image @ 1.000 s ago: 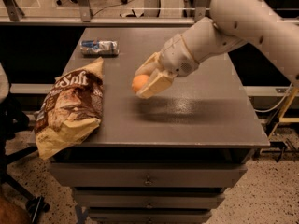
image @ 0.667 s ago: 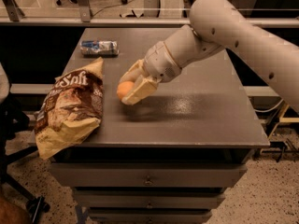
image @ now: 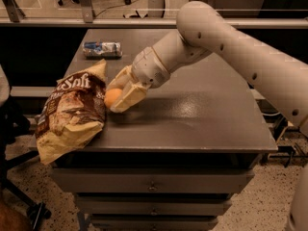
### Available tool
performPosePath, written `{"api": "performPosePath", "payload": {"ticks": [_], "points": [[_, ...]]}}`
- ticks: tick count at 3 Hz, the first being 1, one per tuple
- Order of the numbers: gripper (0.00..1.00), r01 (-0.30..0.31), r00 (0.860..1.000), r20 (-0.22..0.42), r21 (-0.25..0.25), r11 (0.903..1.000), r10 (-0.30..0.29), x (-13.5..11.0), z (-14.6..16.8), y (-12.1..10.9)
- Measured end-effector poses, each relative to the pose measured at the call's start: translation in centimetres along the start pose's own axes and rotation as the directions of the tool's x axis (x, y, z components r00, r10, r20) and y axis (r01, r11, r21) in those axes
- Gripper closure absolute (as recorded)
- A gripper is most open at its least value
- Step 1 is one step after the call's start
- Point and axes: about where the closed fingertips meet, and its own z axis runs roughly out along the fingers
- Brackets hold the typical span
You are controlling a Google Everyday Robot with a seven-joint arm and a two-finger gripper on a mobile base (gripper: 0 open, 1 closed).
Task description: Move orange near brown chip bag
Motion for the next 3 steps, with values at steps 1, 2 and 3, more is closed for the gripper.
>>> {"api": "performPosePath", "payload": {"ticks": [1, 2, 3], "points": [[1.0, -0.036, 0.999, -0.021, -0.026, 0.999, 0.035, 1.3, 0.9, 0.3], [1.0, -0.07, 0.997, -0.038, -0.025, 0.9972, 0.069, 2.5, 1.1, 0.4], [0.75, -0.068, 0.997, -0.037, -0.03, 0.9972, 0.067, 2.4, 1.3, 0.5]]}}
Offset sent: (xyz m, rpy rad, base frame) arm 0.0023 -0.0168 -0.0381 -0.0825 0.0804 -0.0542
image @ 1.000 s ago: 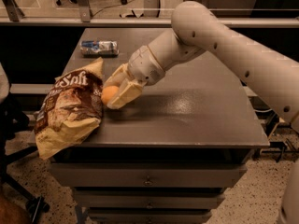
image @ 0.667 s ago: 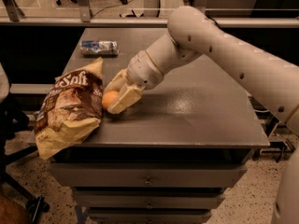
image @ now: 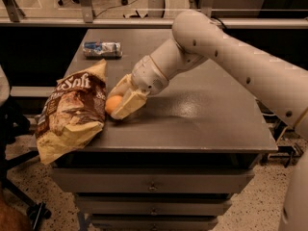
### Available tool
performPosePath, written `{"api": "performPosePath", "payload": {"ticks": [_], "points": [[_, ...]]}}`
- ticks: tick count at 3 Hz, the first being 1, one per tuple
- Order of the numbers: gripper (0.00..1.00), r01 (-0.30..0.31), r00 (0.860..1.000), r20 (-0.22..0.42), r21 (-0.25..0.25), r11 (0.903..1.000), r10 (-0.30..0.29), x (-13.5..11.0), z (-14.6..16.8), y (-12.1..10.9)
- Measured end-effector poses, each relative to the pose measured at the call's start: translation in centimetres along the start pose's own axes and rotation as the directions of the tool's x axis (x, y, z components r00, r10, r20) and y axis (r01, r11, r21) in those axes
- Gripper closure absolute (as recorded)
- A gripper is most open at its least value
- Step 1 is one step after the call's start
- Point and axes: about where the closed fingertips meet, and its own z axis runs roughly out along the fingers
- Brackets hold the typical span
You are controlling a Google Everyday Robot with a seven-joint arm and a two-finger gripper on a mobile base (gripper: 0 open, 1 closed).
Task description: Move orange near brown chip bag
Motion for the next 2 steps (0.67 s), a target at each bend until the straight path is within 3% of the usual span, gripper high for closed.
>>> {"api": "performPosePath", "payload": {"ticks": [2], "points": [[0.28, 0.002, 1.0, 0.001, -0.007, 1.0, -0.002, -0.12, 0.38, 0.04]]}}
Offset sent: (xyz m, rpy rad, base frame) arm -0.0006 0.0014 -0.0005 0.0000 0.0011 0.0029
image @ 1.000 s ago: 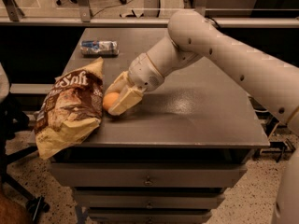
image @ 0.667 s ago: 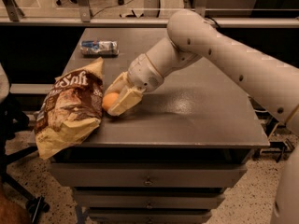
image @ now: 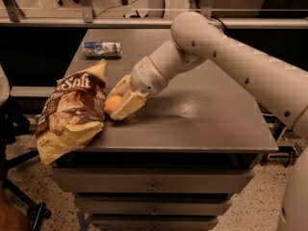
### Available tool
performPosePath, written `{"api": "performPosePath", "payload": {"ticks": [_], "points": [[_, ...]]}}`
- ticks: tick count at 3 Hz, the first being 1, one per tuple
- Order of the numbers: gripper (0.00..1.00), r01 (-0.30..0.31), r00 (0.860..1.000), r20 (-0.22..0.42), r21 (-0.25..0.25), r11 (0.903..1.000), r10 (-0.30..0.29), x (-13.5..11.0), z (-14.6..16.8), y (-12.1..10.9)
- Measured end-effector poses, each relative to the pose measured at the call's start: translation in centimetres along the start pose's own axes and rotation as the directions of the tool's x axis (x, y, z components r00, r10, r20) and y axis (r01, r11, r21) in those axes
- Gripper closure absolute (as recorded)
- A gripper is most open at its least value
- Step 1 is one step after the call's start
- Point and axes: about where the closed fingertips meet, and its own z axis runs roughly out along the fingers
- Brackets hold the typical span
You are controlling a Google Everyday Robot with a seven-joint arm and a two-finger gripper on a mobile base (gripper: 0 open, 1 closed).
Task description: Move orange near brown chip bag
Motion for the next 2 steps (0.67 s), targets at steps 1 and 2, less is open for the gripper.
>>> {"api": "performPosePath", "payload": {"ticks": [1, 2], "points": [[0.05, 0.001, 1.0, 0.0, -0.004, 1.0, -0.001, -0.06, 0.2, 0.02], [0.0, 0.008, 1.0, -0.008, 0.019, 0.9998, -0.007, -0.42, -0.4, 0.5]]}}
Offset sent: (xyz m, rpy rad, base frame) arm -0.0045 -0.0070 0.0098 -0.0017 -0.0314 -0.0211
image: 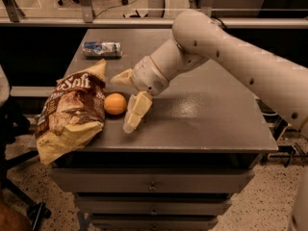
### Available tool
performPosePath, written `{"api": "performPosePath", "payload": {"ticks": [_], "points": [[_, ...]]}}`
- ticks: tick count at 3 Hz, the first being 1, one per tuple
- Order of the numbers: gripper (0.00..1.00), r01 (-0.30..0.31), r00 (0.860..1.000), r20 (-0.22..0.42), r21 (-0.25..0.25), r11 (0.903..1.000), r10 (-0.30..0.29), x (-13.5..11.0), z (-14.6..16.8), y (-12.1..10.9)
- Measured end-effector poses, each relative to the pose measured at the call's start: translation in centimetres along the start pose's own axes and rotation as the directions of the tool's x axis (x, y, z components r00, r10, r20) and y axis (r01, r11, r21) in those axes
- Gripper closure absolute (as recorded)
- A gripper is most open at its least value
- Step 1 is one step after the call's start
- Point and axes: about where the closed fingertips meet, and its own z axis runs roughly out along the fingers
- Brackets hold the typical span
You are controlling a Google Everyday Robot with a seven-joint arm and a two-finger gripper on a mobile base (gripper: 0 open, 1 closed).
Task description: Move orange near brown chip bag
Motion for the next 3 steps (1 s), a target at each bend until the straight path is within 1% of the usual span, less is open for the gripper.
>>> {"api": "performPosePath", "payload": {"ticks": [1, 2, 3], "points": [[0.0, 0.007, 1.0, -0.016, 0.045, 0.999, -0.006, -0.5, -1.3, 0.8], [0.0, 0.005, 0.999, -0.05, 0.14, 0.9901, 0.001, -0.8, -3.8, 2.7], [0.0, -0.006, 0.997, -0.074, 0.273, 0.9619, 0.028, -0.3, -7.5, 5.8]]}}
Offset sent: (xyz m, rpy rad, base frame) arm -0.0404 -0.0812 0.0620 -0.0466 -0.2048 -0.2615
